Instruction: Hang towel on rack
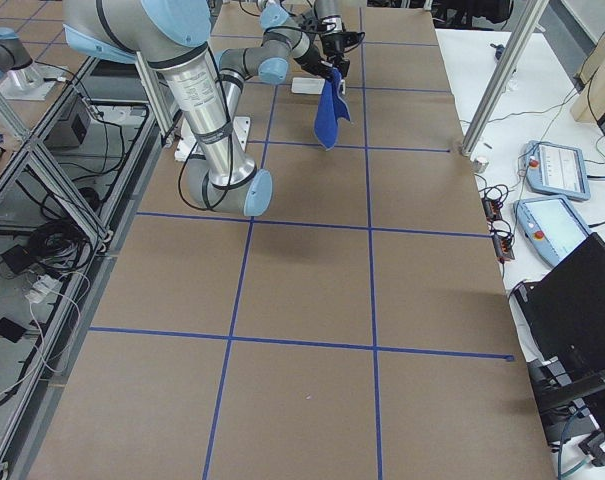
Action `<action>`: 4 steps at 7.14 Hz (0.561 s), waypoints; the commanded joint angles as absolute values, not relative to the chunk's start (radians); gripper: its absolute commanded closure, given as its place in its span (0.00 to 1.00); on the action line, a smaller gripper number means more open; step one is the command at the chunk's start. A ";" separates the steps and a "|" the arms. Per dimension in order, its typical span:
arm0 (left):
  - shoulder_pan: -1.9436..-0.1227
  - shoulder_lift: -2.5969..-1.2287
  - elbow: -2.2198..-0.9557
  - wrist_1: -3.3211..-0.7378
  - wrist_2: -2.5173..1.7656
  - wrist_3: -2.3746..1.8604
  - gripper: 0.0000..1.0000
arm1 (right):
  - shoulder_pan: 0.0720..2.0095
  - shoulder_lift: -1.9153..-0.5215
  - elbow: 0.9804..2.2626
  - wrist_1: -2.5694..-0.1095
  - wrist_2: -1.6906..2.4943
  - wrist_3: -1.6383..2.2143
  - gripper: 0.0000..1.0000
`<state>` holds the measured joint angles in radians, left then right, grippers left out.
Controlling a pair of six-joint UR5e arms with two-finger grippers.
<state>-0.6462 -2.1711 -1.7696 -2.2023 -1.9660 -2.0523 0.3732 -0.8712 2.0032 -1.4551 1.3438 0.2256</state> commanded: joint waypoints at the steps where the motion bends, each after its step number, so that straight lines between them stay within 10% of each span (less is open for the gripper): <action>1: -0.647 -2.171 -1.772 -2.201 -1.967 -2.042 0.77 | 0.374 -0.873 2.003 -1.453 1.344 0.227 1.00; 2: -0.649 -2.169 -1.773 -2.203 -1.967 -2.043 1.00 | 0.374 -0.873 2.003 -1.453 1.344 0.227 1.00; 4: -0.649 -2.168 -1.773 -2.203 -1.967 -2.045 1.00 | 0.376 -0.871 2.003 -1.453 1.344 0.227 1.00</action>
